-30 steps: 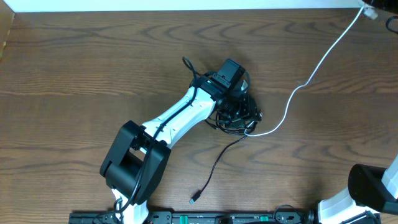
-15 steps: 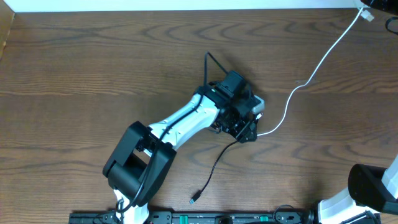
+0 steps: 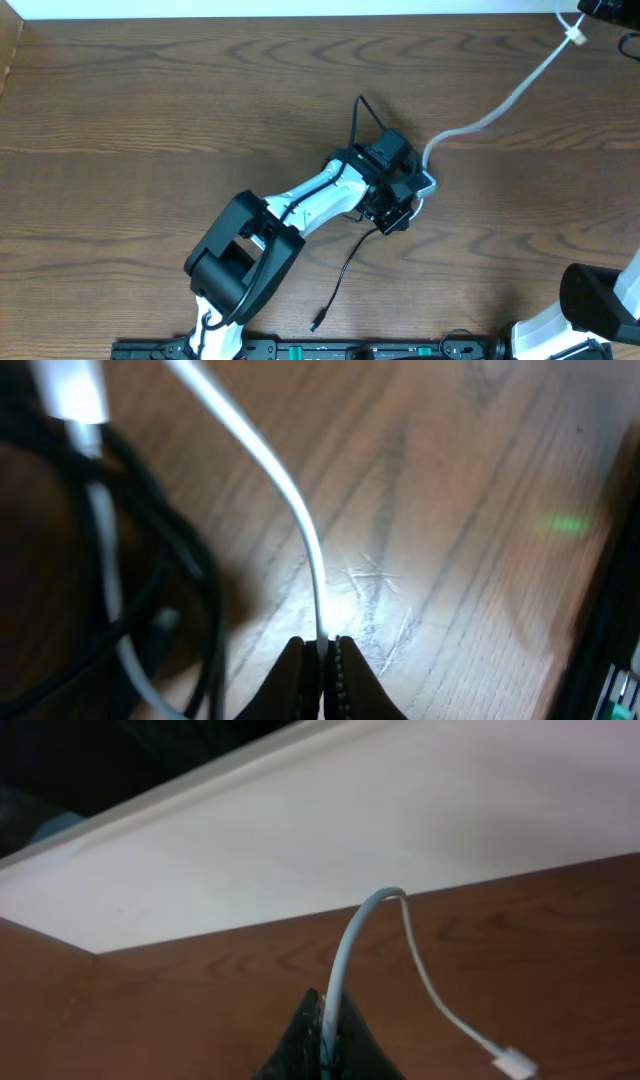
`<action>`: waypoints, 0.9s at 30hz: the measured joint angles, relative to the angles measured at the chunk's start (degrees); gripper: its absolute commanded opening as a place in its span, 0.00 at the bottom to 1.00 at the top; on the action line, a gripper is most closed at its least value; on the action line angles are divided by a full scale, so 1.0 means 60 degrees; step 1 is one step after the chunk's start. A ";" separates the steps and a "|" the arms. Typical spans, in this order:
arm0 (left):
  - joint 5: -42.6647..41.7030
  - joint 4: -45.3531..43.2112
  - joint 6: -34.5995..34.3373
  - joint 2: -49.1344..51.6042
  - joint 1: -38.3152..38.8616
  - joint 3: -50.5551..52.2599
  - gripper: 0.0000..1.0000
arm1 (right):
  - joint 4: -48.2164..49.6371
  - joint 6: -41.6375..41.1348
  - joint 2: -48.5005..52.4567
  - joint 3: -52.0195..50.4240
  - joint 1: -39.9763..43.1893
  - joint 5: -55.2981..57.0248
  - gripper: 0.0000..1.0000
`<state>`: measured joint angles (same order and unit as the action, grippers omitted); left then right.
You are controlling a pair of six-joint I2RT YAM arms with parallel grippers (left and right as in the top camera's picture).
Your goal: Untangle cables
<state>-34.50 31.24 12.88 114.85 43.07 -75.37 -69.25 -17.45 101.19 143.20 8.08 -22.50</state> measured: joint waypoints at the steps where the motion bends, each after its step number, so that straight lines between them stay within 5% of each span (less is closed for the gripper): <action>1: 0.0007 0.0000 -0.0219 -0.0022 -0.0109 0.0000 0.07 | -0.0076 0.0040 0.0000 0.0000 0.0000 0.0000 0.01; 6: -0.0178 -0.0175 -0.1621 -0.0736 -0.0776 -0.0342 0.07 | -0.0929 0.0270 0.0000 -0.0011 0.0000 0.0113 0.01; 16: -0.0787 -0.2747 -0.4444 -0.4645 -0.2146 -0.1249 0.07 | -0.1494 0.1140 0.0000 -0.1869 -0.0033 -0.0051 0.01; 27: -0.0805 -0.2616 -0.5938 -0.4510 -0.2758 -0.1257 0.07 | -0.1337 0.2725 0.0007 -0.3439 -0.0401 -0.1734 0.01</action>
<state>-39.33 15.55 -22.74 87.79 26.52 -82.91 -77.28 -1.10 101.23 122.56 5.67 -32.91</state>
